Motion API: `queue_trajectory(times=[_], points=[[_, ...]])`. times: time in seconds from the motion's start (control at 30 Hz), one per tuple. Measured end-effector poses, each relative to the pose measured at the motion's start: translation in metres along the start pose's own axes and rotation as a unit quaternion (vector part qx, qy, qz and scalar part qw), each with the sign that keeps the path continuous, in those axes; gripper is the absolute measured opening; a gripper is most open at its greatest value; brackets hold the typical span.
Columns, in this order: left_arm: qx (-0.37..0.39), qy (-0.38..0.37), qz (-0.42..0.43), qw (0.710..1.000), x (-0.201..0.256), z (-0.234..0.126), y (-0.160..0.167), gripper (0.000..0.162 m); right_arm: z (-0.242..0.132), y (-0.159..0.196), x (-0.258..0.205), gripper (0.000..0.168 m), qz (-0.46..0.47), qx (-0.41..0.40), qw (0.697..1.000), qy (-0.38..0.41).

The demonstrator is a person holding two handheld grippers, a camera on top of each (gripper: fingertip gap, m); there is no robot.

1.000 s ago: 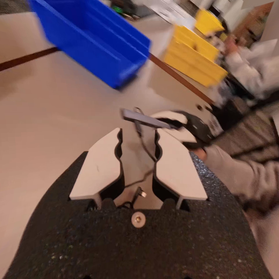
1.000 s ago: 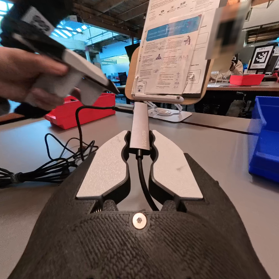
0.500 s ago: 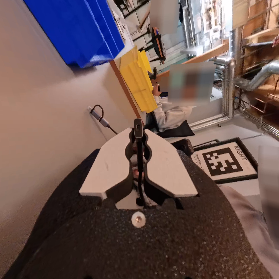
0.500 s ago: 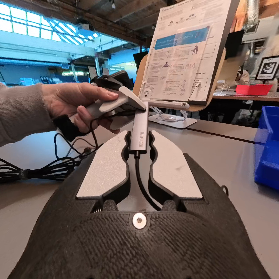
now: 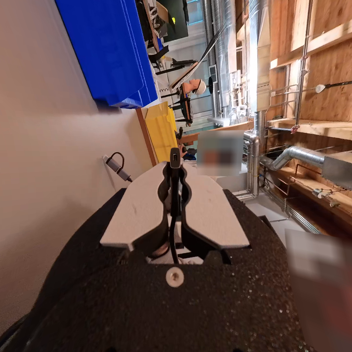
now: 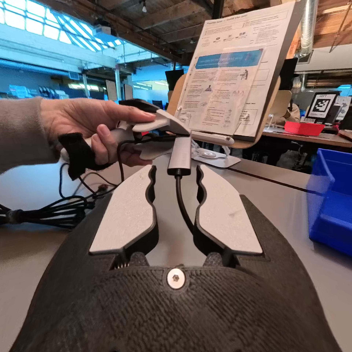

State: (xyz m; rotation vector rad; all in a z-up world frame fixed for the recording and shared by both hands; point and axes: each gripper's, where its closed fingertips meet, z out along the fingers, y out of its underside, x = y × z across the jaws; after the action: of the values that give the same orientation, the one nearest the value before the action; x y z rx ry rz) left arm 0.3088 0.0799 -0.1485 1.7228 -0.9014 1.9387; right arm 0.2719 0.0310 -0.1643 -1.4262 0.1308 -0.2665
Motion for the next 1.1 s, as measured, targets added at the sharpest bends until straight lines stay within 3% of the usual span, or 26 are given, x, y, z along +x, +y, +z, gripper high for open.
queue_trajectory(times=[0.13,0.53,0.63,0.73,0.77,0.83,0.93,1.03,1.1], points=[[-0.003,0.005,-0.001,1.000,0.004,0.003,0.001,0.008,-0.003,-0.003,0.002,0.023,-0.036,0.012,0.999,0.032],[-0.009,0.021,-0.013,1.000,0.002,0.004,0.006,0.009,-0.004,-0.004,0.000,0.024,-0.024,0.020,0.999,0.016],[-0.010,0.007,0.036,0.999,0.000,0.002,0.003,0.012,-0.004,-0.002,0.002,0.024,-0.011,0.009,1.000,0.021],[0.040,-0.047,0.157,0.986,0.006,-0.018,-0.018,0.020,-0.008,-0.002,0.019,0.024,0.019,0.008,0.998,0.057],[0.045,-0.056,0.213,0.974,0.017,-0.026,-0.018,0.018,-0.010,-0.001,0.025,0.024,0.026,0.005,0.997,0.070],[-0.015,-0.061,0.340,0.938,0.038,-0.036,0.006,0.015,-0.013,-0.001,0.035,0.024,0.030,0.005,0.995,0.093],[-0.231,-0.061,0.473,0.848,0.030,-0.057,0.077,0.016,-0.010,0.001,0.034,0.024,0.032,0.000,0.996,0.083],[-0.430,-0.108,0.510,0.737,-0.014,-0.092,0.121,0.029,-0.008,0.002,0.030,0.024,0.027,-0.008,0.997,0.071],[-0.513,-0.137,0.487,0.693,-0.038,-0.106,0.131,0.034,-0.007,0.003,0.030,0.024,0.028,-0.009,0.997,0.070]])
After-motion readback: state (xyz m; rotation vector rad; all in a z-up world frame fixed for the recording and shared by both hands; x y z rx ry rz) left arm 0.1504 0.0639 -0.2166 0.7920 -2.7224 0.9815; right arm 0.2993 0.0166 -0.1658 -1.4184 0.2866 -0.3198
